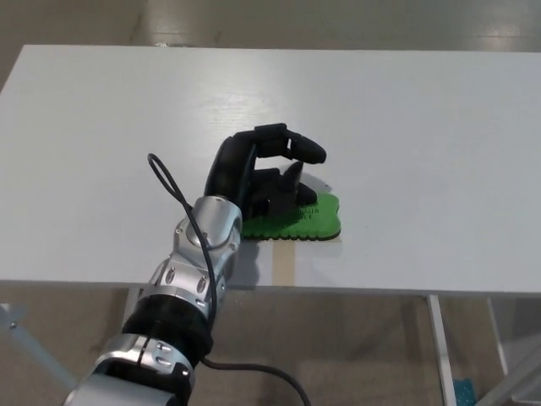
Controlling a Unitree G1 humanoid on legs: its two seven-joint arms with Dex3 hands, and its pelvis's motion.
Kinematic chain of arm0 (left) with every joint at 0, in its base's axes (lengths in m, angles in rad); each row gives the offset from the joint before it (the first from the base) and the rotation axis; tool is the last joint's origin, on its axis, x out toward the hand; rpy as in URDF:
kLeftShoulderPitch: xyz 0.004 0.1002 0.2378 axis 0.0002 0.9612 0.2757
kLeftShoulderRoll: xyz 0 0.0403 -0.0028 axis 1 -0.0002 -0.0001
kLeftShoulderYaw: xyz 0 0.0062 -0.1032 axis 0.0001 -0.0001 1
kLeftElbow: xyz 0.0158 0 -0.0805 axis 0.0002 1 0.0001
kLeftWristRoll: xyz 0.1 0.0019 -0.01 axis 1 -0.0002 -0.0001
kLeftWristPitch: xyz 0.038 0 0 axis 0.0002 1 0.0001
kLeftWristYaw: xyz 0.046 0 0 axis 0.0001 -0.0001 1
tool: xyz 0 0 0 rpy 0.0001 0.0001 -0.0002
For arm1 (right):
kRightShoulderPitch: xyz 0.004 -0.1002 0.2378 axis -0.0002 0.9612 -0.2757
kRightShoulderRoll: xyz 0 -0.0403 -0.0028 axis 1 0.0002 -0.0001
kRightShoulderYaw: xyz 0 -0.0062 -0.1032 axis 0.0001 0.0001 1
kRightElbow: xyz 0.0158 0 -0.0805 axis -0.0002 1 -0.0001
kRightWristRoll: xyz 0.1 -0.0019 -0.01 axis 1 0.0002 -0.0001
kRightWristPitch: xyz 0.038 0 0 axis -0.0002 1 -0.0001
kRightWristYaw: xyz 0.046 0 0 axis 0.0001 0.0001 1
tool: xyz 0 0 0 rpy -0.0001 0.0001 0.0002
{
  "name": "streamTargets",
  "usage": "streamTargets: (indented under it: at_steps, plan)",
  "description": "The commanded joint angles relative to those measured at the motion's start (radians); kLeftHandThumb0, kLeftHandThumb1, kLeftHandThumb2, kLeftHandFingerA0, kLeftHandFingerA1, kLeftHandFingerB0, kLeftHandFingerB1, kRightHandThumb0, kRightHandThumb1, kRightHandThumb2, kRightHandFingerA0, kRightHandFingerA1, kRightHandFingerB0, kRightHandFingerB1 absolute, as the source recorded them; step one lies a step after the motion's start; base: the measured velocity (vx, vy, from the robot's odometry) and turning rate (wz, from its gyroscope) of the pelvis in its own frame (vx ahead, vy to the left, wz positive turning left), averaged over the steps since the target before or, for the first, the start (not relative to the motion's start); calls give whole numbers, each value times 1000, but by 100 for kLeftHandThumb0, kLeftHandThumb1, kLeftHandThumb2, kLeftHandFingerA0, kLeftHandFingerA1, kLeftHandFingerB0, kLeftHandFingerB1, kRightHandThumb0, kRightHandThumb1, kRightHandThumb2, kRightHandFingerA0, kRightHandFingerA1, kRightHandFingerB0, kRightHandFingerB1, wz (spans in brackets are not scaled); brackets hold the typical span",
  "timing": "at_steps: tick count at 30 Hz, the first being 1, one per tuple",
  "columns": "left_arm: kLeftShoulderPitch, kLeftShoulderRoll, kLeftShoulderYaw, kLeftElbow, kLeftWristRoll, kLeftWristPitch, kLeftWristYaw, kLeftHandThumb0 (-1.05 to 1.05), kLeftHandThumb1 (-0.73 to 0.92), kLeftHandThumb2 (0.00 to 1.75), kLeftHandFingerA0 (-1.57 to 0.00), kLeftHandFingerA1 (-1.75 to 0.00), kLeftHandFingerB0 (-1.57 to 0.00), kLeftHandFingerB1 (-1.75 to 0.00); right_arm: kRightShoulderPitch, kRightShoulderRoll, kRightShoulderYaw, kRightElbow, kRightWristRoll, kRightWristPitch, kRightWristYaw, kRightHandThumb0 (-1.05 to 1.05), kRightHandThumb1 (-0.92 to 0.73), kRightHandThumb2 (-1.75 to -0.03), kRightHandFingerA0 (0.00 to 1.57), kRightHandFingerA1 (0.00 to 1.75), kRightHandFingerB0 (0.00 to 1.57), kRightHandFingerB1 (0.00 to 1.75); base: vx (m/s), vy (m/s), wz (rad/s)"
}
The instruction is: Use the left hand to press on the green eraser and wipe the desk from center to the left and then back to center.
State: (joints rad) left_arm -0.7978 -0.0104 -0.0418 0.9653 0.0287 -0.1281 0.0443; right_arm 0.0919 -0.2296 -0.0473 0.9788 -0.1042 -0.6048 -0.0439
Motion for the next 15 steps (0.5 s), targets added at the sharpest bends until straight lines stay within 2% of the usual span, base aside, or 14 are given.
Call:
streamTargets:
  at_steps: [1, 15]
  plan:
    - [28, -13, -5, 12, 14, -25, -16, -9, 77, 79, -104, -83, -90, -107, 8, -12, 6, 9, -18, -24, -14, -41, -74, -62, 62, 51, 58, 41, 0, 0, 0]
    - [86, -23, -23, 9, 26, -36, -11, -9, 73, 82, -105, -86, -91, -108, 9, -8, 4, 2, -7, -18, -3, -40, -74, -62, 62, 50, 60, 42, 0, 0, 0]
